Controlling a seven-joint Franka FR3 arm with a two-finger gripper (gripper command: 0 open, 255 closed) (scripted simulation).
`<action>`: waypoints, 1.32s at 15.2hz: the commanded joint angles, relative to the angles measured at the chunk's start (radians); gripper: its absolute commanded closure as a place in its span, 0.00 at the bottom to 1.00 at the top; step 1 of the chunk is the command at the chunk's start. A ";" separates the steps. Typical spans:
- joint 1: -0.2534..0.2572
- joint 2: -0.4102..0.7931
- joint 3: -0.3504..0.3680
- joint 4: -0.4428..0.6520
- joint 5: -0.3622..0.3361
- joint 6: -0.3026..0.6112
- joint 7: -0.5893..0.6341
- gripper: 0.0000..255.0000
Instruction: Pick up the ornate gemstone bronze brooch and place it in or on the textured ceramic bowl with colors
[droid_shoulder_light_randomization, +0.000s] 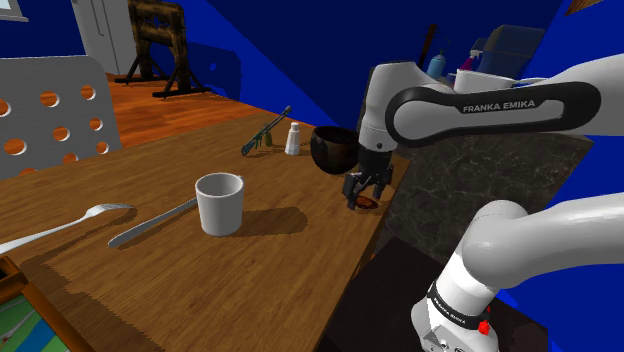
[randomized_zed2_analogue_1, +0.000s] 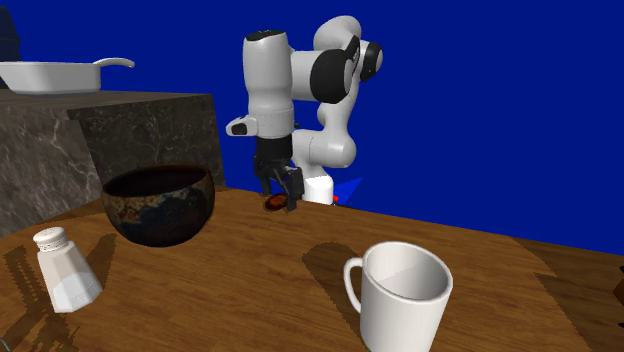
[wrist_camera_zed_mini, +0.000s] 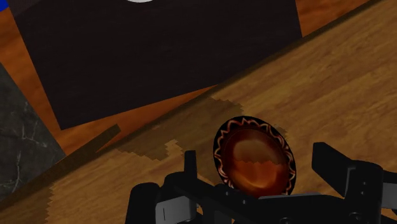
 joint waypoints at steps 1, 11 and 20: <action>0.001 -0.002 0.001 -0.009 0.001 0.007 0.000 0.00; 0.001 -0.002 0.001 -0.008 0.001 0.007 0.000 1.00; -0.001 -0.010 -0.005 0.027 -0.004 -0.037 0.000 1.00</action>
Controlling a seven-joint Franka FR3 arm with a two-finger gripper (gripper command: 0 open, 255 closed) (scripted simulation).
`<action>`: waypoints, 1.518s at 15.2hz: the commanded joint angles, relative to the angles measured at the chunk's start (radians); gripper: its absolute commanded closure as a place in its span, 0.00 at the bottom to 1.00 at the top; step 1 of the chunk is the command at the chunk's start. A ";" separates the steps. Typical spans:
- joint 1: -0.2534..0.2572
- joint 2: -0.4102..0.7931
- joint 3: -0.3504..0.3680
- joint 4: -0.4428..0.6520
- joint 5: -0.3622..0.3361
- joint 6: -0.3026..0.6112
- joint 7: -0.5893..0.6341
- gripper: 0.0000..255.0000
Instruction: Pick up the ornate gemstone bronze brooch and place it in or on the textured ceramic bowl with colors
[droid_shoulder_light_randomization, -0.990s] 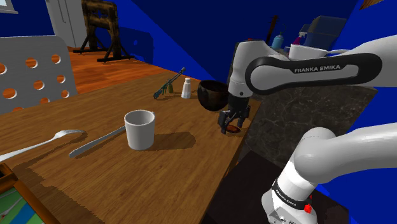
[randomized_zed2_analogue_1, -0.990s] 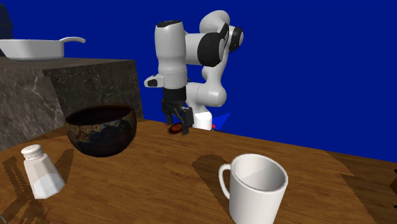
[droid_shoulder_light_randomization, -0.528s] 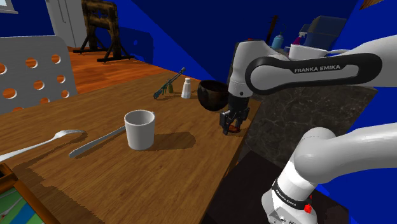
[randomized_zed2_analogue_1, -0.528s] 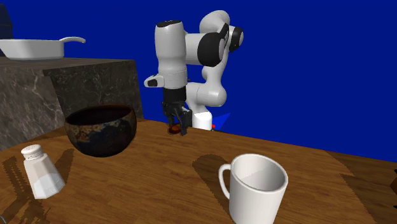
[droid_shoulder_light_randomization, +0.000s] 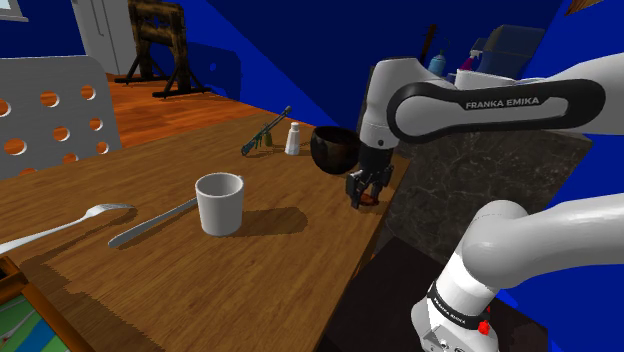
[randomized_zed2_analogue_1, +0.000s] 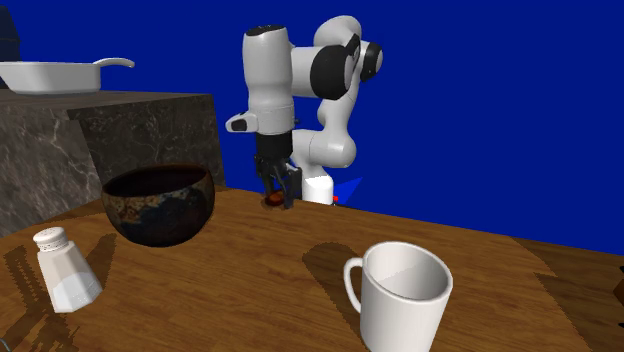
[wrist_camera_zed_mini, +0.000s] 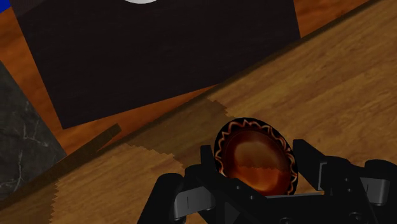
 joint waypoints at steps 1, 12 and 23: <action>-0.001 -0.006 -0.004 0.025 -0.004 -0.030 0.000 1.00; -0.009 -0.009 -0.022 0.170 -0.020 -0.179 0.001 1.00; -0.016 0.016 -0.035 0.332 -0.034 -0.317 0.003 1.00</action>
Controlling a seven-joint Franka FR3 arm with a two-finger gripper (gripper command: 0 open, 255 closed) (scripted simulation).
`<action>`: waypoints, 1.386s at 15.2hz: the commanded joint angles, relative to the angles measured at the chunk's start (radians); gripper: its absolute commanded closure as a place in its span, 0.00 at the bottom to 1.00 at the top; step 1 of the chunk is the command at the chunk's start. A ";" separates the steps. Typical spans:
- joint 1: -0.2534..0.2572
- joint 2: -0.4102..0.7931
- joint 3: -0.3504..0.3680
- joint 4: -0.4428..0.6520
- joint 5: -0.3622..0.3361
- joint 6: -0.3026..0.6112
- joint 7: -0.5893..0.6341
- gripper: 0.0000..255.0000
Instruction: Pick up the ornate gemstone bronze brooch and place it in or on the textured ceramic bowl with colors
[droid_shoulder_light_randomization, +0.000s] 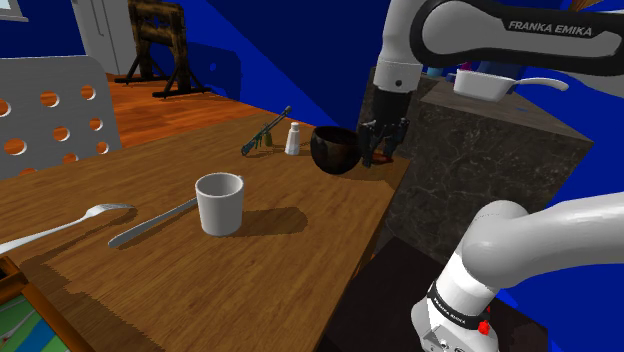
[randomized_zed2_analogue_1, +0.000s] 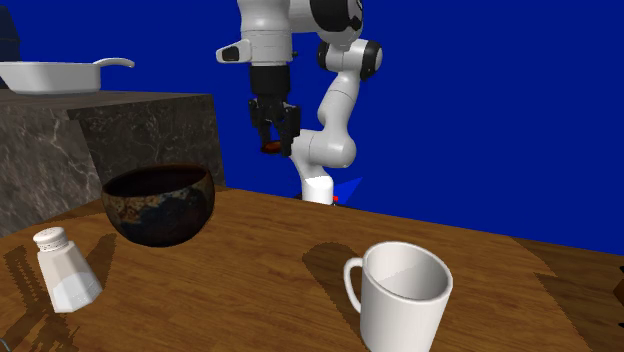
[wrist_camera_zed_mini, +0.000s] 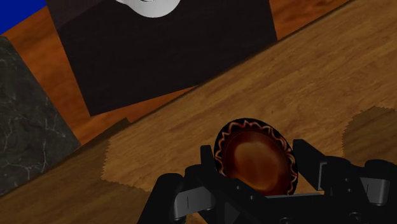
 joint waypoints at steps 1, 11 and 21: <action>-0.001 0.005 -0.002 0.031 -0.002 -0.027 0.001 1.00; -0.007 0.045 -0.010 0.184 -0.011 -0.139 0.004 1.00; -0.064 0.371 -0.097 0.418 -0.095 -0.050 -0.116 1.00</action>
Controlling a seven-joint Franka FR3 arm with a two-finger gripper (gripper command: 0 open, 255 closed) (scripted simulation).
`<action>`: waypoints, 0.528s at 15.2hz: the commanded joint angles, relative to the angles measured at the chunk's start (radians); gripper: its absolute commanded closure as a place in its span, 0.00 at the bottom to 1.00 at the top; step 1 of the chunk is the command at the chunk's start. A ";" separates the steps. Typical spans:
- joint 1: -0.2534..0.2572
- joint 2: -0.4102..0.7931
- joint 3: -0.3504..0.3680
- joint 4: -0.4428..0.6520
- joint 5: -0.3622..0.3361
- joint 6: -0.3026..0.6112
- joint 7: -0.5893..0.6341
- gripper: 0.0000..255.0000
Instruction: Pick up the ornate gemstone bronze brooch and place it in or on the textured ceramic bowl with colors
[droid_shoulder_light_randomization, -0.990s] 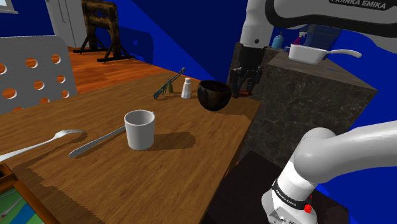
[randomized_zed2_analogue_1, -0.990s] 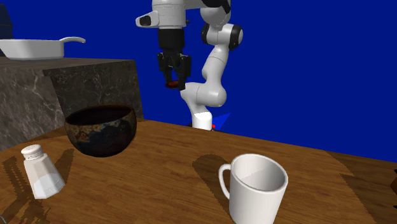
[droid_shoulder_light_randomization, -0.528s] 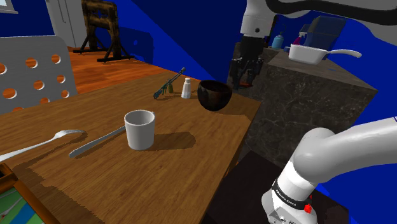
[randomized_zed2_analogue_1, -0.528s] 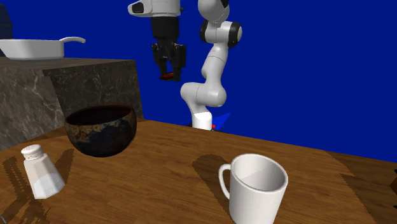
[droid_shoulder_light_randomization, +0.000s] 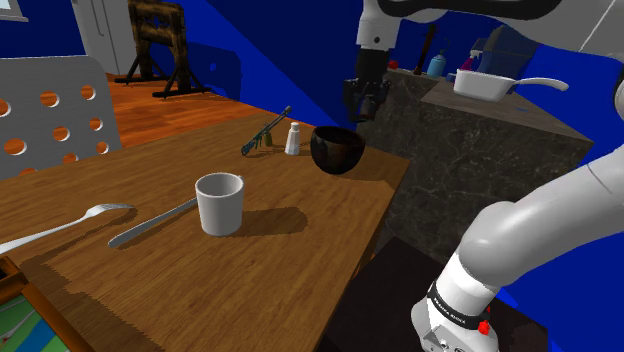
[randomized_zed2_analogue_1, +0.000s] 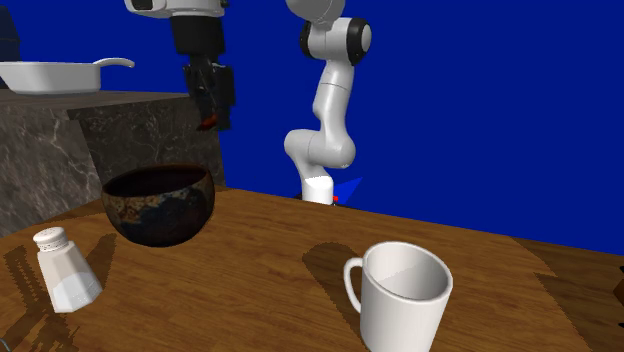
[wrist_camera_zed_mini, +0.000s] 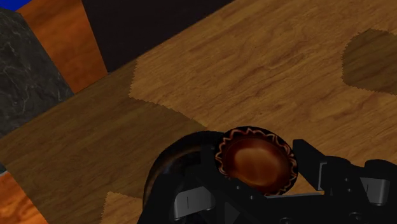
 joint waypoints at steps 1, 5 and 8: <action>-0.011 0.076 -0.018 0.062 -0.014 0.014 -0.026 1.00; -0.028 0.218 -0.046 0.199 -0.031 0.020 -0.068 1.00; -0.034 0.266 -0.056 0.221 -0.035 0.045 -0.083 1.00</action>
